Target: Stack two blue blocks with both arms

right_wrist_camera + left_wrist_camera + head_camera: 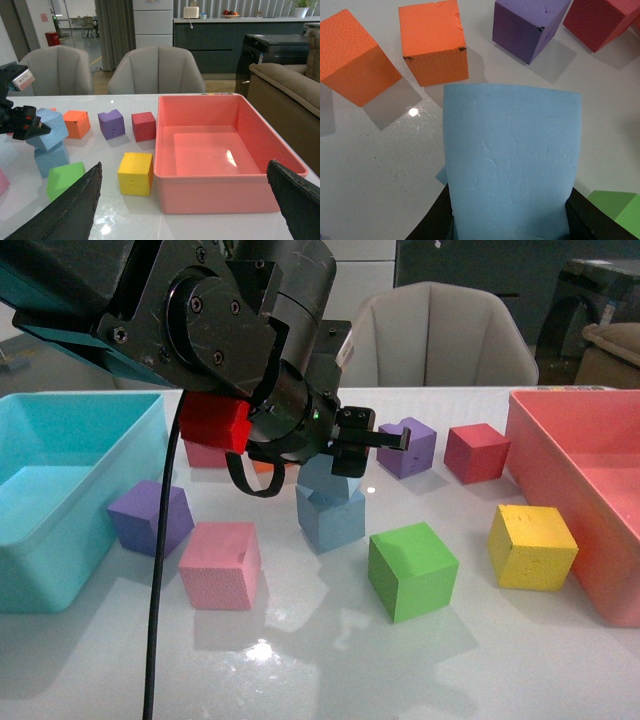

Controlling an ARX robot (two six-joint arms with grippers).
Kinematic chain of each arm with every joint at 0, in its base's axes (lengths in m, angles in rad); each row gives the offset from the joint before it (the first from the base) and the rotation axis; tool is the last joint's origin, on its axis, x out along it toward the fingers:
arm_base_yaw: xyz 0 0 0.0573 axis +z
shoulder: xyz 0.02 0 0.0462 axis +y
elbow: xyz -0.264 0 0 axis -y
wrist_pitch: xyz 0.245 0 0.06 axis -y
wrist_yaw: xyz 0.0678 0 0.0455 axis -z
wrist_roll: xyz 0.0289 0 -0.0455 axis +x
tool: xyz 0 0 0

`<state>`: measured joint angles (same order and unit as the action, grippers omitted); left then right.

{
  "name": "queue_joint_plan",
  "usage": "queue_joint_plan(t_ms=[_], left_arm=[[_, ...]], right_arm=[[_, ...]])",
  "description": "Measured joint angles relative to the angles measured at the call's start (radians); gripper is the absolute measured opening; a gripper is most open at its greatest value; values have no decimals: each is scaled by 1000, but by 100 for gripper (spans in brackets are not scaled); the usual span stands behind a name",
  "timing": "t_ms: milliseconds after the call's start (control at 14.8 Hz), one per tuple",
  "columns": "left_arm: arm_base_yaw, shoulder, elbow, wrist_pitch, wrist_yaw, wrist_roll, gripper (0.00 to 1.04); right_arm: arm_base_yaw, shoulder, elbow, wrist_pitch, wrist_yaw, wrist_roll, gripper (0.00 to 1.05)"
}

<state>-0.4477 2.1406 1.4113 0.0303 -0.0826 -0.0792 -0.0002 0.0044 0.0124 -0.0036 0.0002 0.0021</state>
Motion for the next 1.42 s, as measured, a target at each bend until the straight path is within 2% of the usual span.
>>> queue_joint_plan(t_ms=[474, 745, 813, 1151, 1422], left_arm=[[5, 0, -29, 3, 5, -2, 39], [7, 13, -27, 10, 11, -31, 90], [6, 13, -24, 11, 14, -36, 100], [12, -50, -58, 147, 13, -69, 98], [-2, -391, -288, 378, 27, -62, 98]], right_arm=[[0, 0, 0, 0, 0, 0, 98], [0, 0, 0, 0, 0, 0, 98], [0, 0, 0, 0, 0, 0, 98], [0, 0, 0, 0, 0, 0, 98], [0, 0, 0, 0, 0, 0, 98]])
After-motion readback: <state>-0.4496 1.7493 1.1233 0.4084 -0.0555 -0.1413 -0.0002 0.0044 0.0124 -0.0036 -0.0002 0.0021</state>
